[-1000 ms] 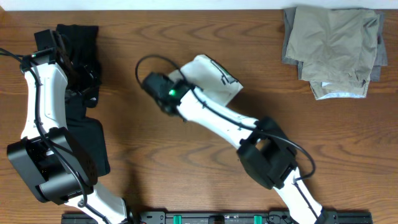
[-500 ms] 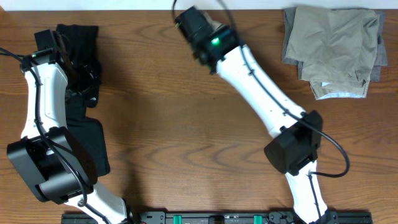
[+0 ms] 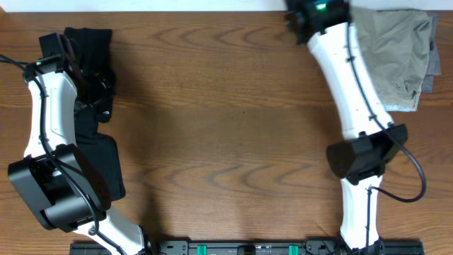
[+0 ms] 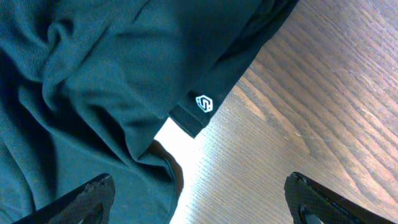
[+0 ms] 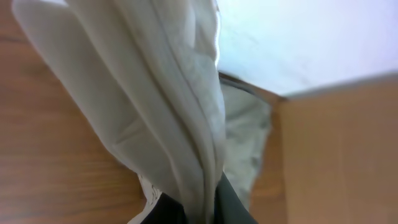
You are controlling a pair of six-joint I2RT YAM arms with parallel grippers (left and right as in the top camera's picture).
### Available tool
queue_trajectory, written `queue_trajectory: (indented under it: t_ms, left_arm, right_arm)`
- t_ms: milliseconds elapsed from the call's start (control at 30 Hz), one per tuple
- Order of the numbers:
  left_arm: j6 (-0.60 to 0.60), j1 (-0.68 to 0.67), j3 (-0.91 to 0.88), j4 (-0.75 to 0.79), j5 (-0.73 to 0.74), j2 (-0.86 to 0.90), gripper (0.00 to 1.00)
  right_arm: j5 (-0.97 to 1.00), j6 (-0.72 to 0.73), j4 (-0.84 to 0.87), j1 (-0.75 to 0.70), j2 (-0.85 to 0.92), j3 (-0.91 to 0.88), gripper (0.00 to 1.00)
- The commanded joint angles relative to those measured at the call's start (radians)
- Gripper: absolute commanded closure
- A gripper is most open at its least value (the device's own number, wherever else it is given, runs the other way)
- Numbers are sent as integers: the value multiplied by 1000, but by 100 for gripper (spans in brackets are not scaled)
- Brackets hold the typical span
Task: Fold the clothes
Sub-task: 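Carry the shirt to the khaki stack at upper right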
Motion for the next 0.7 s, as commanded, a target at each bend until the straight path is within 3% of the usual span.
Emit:
queue_trajectory:
  t_ms: [0, 367, 667]
  left_arm:
    - [-10, 0, -5, 3, -8, 14, 12]
    - [-14, 0, -5, 5, -8, 14, 12]
    - [-18, 0, -5, 11, -8, 14, 12]
  right_arm:
    - [81, 21, 16, -73, -40, 26, 99]
    - [76, -82, 163, -291, -40, 26, 99]
    - [-47, -104, 161, -415, -31, 15, 99]
